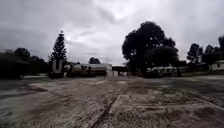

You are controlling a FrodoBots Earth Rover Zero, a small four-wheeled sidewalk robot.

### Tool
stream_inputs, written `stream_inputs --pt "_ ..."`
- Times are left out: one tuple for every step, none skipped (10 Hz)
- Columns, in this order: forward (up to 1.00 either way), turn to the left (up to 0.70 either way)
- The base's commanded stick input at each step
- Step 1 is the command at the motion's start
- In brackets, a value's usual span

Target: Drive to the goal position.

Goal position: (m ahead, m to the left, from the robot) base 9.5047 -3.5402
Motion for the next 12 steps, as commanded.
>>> stream_inputs --pt "0.50 0.00" --pt "0.50 0.00" --pt "0.50 0.00" --pt "0.50 0.00" --pt "0.50 0.00" --pt "0.50 0.00" --pt "0.50 -0.12" --pt "0.50 -0.50" --pt "0.50 -0.50" --pt "0.50 -0.09" --pt "0.50 0.00" --pt "0.50 0.00"
